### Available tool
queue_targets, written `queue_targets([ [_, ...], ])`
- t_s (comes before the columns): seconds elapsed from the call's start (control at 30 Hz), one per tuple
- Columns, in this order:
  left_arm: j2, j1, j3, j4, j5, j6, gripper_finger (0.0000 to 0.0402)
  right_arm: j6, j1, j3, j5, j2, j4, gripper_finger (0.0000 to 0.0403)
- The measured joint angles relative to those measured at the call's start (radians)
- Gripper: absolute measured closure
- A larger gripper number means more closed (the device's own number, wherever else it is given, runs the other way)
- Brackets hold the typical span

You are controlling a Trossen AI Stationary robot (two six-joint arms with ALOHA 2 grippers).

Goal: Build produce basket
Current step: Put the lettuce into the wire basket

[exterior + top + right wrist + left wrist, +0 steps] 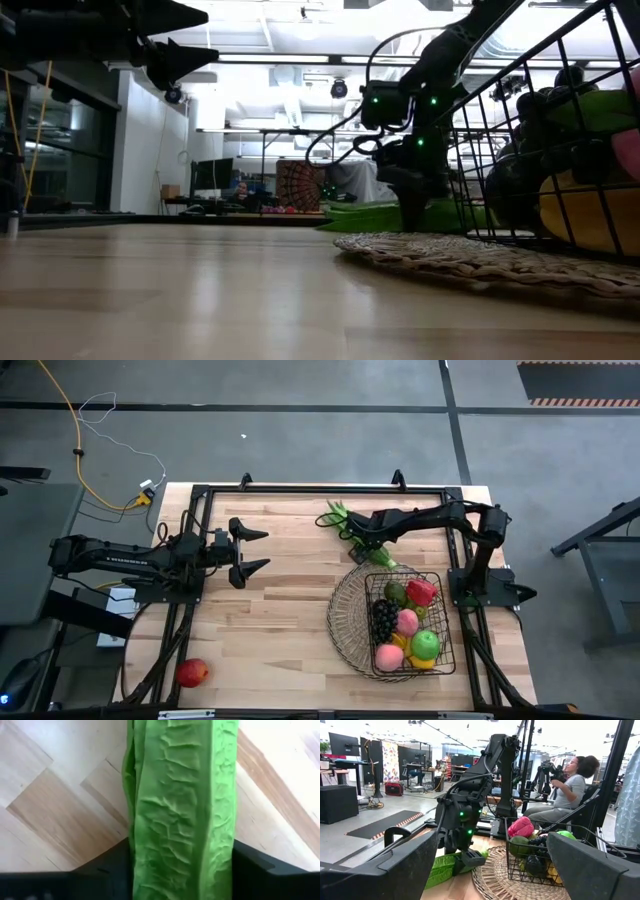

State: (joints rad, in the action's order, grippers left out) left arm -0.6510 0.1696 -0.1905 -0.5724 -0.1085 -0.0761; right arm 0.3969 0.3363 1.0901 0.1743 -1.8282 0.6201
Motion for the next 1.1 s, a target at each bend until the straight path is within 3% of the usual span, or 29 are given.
queue_targets([
  [0.2,0.0,0.0,0.0,0.0,0.0,0.0,0.0039,-0.08,0.001,0.001,-0.001,0.014,0.006,0.0255],
  [0.4,0.0,0.0,0.0,0.001,-0.005,0.006,0.0039,-0.139,-0.026,-0.003,0.012,0.072,-0.038,0.027],
  [0.7,0.0,0.0,0.0,0.0,-0.013,0.003,0.0039,-0.164,-0.067,-0.24,-0.015,0.232,-0.686,0.0263],
  [0.87,-0.006,0.0,0.0,-0.033,-0.072,-0.022,0.0039,-0.14,-0.075,-0.327,-0.092,0.259,-1.062,0.0263],
  [0.97,-0.028,0.0,0.0,-0.064,-0.083,-0.026,0.0039,-0.14,-0.094,-0.35,-0.105,0.259,-1.206,0.0263],
  [1.1,-0.087,0.0,0.0,-0.088,-0.076,-0.026,0.0039,-0.149,-0.127,-0.352,-0.105,0.26,-1.269,0.0263],
])
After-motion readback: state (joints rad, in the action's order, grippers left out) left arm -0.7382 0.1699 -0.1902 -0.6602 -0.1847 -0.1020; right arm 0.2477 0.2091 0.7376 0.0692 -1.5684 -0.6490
